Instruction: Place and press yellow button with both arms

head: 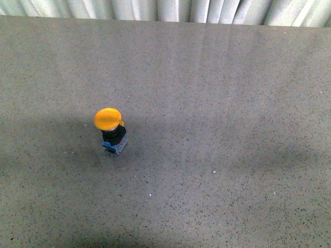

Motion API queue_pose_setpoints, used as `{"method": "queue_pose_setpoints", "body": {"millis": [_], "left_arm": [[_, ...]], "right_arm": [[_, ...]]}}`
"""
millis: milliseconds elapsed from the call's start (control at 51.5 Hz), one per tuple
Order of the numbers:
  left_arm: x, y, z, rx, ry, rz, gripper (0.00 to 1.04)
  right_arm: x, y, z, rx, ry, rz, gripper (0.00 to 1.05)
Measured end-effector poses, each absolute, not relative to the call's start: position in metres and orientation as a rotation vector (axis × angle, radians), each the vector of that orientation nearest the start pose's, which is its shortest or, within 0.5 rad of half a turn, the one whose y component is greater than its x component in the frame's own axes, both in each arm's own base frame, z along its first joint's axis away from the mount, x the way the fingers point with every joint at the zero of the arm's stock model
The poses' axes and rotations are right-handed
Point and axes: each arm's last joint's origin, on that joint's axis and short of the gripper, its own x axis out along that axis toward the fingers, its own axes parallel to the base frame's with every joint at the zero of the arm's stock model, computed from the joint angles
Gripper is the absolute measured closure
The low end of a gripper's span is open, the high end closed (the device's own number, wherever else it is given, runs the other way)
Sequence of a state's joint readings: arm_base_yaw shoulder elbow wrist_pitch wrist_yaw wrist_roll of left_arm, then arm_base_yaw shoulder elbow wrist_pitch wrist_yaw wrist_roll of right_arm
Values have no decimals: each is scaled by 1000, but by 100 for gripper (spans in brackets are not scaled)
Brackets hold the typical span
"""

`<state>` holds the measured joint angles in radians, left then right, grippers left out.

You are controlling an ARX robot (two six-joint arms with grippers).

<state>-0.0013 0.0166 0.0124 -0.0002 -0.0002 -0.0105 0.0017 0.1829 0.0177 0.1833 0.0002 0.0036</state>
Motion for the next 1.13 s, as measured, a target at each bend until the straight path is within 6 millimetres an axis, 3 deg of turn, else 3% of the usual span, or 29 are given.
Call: {"method": "queue_pose_setpoints", "body": {"millis": [291, 330, 563, 796, 1126], "left_arm": [[98, 0, 166, -10, 4, -2, 103], [98, 0, 166, -10, 4, -2, 98], [98, 0, 166, -10, 4, -2, 45], [98, 0, 166, -8, 4, -2, 8], [98, 0, 166, -8, 4, -1, 9]], "right_arm": [[97, 0, 169, 4, -13, 0, 103], [97, 0, 169, 3, -13, 0, 102], [97, 0, 169, 3, -14, 0, 49], [97, 0, 169, 3, -14, 0, 9], [97, 0, 169, 3, -14, 0, 9]]}}
